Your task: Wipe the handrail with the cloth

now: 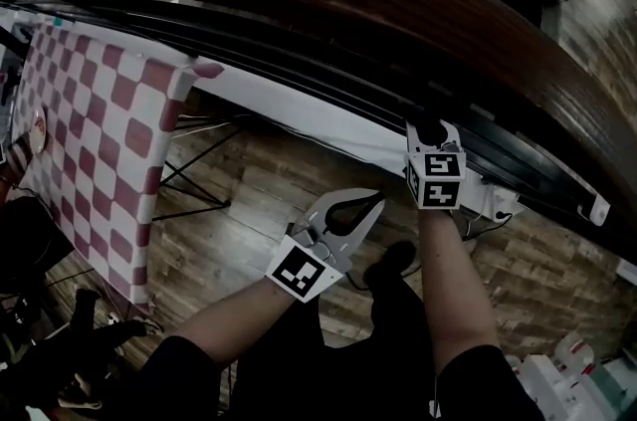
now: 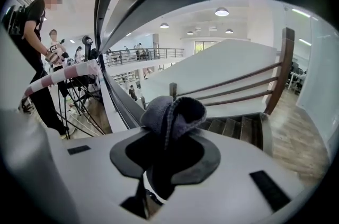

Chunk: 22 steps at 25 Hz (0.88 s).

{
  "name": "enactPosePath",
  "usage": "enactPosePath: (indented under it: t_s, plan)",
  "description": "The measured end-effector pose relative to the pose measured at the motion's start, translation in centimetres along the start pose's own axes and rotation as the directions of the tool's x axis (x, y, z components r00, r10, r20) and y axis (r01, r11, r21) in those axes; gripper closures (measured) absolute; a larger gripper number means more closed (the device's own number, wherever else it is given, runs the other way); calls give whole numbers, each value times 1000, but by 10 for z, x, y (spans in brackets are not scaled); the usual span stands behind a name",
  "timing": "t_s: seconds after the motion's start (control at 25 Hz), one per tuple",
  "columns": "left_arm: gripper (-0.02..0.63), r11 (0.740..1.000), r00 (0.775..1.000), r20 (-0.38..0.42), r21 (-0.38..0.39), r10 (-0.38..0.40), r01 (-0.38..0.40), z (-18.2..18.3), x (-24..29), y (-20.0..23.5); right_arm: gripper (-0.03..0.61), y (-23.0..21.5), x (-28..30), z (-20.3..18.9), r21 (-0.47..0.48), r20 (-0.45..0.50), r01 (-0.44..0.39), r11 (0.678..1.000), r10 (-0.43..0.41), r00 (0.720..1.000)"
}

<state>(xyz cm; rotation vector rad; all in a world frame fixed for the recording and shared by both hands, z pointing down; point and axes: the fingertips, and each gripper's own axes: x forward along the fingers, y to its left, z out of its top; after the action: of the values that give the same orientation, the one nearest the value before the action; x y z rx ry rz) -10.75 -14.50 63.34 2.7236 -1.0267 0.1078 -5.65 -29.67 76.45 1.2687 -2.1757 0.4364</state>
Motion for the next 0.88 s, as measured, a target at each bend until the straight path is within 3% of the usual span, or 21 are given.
enactPosePath:
  t_s: [0.24,0.52,0.68,0.88]
  plan:
    - [618,999,999,-12,-1,38,-38,1,-18,18,488,40,24,20,-22,-7,-67,997,67,998]
    - [618,999,998,-26,-1,51,-51,-2,-23,7,488,73,33,28,-81,-14,-148,986,147,989]
    - [618,998,998,-32,3,55,-55,-5,-20,-6,488,63,22,19,-97,-19,-153,984,151,988]
    - [618,999,998,-44,-24,39,-40,-11,0,-32,488,18,-9,-9,-96,-31,-117,988,115,993]
